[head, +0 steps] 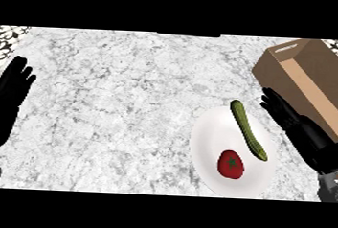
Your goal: Pick the tomato from the plate and place it in the cardboard box
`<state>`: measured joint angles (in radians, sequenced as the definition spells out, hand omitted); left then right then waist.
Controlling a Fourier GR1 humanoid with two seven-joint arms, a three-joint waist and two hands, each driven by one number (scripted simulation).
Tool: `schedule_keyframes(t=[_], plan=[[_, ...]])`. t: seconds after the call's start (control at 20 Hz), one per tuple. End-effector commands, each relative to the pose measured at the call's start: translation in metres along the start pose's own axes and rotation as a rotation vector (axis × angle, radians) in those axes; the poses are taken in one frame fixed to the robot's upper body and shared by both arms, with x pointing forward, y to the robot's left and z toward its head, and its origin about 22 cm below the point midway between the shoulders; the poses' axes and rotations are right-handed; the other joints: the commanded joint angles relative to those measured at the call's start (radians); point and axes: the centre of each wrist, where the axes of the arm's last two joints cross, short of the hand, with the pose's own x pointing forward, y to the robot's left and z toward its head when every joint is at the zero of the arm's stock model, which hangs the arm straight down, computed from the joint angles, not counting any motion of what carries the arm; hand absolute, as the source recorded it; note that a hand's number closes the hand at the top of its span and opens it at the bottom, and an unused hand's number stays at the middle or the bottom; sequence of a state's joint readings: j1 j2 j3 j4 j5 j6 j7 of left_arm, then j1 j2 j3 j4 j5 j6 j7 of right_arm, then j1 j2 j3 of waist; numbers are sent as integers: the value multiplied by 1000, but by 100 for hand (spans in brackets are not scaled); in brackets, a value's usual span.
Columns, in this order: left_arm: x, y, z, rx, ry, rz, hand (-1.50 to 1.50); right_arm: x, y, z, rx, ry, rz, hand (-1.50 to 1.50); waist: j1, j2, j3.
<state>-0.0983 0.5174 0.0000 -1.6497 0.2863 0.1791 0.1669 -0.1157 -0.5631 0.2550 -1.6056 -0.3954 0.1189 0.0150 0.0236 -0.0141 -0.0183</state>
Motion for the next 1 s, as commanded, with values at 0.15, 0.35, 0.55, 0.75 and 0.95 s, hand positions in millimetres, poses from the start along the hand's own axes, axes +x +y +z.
schedule_keyframes(t=[0.15,0.35,0.55,0.75,0.95], plan=[[7,-8,2,-141,-135,-129,0,84,-35,9,-361,-240,177,-150,-92,-10,13],[4,-28,3,-249,-160,-169,0,103,-70,36,-542,-66,524,-150,-139,-4,10],[-7,-39,8,-314,-210,-165,0,92,-24,75,-533,-121,574,-150,-85,3,16],[-15,-38,-5,-318,-205,-184,0,97,-6,92,-392,-146,767,-150,-76,8,17],[-8,-56,-14,-359,-225,-179,0,113,-2,90,-338,-61,900,-150,-42,14,17]])
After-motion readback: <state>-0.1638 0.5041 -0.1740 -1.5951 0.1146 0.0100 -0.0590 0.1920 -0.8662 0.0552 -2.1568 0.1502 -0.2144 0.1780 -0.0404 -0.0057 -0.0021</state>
